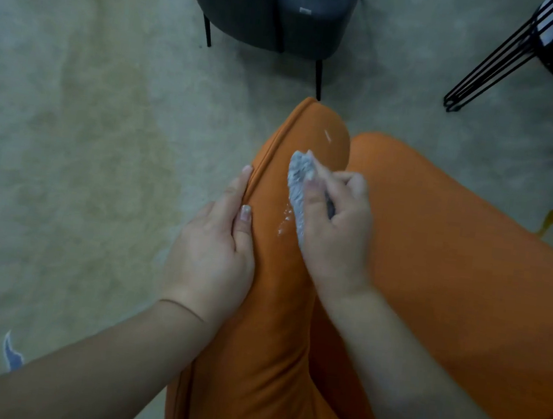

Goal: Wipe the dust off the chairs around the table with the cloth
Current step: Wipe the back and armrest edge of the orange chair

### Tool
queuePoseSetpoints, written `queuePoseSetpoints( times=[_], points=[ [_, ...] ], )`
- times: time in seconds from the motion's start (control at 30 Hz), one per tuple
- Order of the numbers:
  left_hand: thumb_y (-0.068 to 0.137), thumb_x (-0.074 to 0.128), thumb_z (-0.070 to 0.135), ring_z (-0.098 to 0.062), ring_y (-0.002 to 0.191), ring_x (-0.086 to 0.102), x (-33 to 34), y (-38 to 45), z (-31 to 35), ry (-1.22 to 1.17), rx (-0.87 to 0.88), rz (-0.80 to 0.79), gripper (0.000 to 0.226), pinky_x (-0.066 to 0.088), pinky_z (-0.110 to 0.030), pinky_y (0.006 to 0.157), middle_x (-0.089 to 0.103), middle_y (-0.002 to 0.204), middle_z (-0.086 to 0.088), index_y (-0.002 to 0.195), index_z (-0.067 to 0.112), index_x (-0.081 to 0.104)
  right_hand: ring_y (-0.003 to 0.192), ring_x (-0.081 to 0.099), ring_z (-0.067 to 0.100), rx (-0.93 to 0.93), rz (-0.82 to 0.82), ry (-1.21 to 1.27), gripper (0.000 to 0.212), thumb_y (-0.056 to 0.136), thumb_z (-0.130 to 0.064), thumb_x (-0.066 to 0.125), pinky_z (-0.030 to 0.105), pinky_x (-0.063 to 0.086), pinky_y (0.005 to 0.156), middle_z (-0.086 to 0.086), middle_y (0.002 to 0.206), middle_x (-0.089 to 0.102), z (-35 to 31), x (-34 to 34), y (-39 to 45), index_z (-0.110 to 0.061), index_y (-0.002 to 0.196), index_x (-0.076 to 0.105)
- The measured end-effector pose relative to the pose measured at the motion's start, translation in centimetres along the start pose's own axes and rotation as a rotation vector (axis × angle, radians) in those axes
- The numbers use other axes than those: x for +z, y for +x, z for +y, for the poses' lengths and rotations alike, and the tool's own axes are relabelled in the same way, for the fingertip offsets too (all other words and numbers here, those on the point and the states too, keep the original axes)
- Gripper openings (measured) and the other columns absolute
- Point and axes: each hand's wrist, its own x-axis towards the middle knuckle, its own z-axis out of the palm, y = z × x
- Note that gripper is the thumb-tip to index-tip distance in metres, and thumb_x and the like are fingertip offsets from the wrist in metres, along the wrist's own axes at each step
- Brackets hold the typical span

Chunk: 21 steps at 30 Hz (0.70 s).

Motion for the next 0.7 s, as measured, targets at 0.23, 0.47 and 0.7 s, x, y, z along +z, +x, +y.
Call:
queuePoseSetpoints(
  times=[0.23, 0.47, 0.7],
  points=[
    [0.100, 0.037, 0.028, -0.021, 0.119, 0.052, 0.2, 0.0, -0.1, -0.009, -0.019, -0.017, 0.046, 0.027, -0.009, 0.086, 0.056, 0.136, -0.001, 0.146, 0.034, 0.037, 0.059, 0.044, 0.007, 0.259, 0.066, -0.022, 0.038, 0.101, -0.032, 0.043, 0.003, 0.035, 0.056, 0.007, 0.079, 0.047, -2.0, 0.3, 4.0, -0.010, 0.080, 0.064],
    [0.093, 0.031, 0.036, -0.019, 0.125, 0.048, 0.0, 0.2, 0.0, -0.027, -0.012, -0.043, 0.053, 0.025, -0.010, 0.091, 0.051, 0.142, 0.001, 0.146, 0.035, 0.035, 0.097, 0.053, 0.017, 0.095, 0.053, -0.143, 0.054, 0.093, -0.049, 0.032, 0.027, 0.043, 0.094, 0.001, 0.104, 0.045, -3.3, 0.9, -3.6, -0.022, 0.135, 0.054],
    [0.101, 0.040, 0.023, -0.018, 0.125, 0.047, 0.0, 0.1, -0.1, -0.031, -0.014, -0.035, 0.047, 0.024, -0.006, 0.089, 0.051, 0.142, 0.001, 0.146, 0.033, 0.036, 0.099, 0.051, 0.019, 0.060, 0.108, -0.035, 0.038, 0.097, -0.027, 0.048, 0.037, 0.044, 0.097, 0.003, 0.106, 0.041, -2.6, 1.4, -0.9, -0.026, 0.134, 0.055]
  ],
)
